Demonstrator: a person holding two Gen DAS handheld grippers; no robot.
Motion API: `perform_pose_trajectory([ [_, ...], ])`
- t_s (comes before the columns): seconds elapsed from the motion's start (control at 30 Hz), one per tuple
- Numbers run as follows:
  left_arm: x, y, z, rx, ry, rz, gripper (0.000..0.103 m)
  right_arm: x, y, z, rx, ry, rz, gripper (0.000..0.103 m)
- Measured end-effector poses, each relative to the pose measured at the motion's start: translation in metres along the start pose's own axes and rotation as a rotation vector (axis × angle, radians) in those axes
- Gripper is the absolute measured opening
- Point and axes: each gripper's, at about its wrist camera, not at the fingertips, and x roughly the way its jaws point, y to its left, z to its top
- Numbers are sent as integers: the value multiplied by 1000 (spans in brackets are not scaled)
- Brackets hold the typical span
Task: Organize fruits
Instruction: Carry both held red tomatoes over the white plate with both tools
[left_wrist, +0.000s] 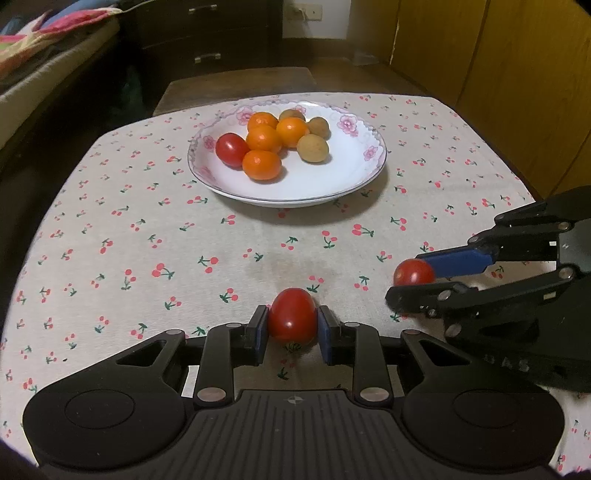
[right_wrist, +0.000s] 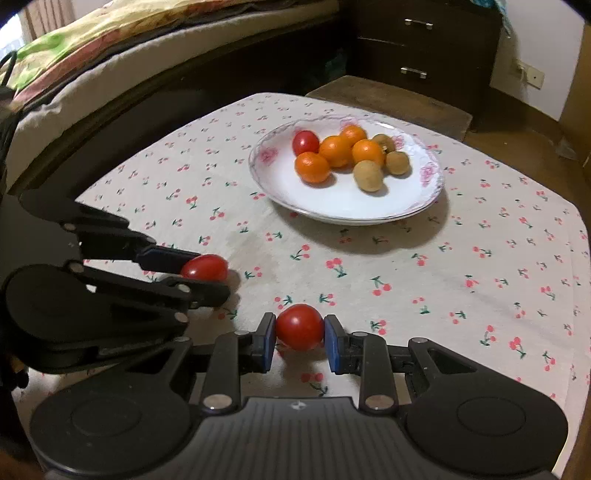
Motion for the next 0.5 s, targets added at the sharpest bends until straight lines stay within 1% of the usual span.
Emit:
perform_pose_trajectory([
  [0.5,-8,-4,16,-11,-43,-1,35,-9,-5,11,23,-42,-12,29],
])
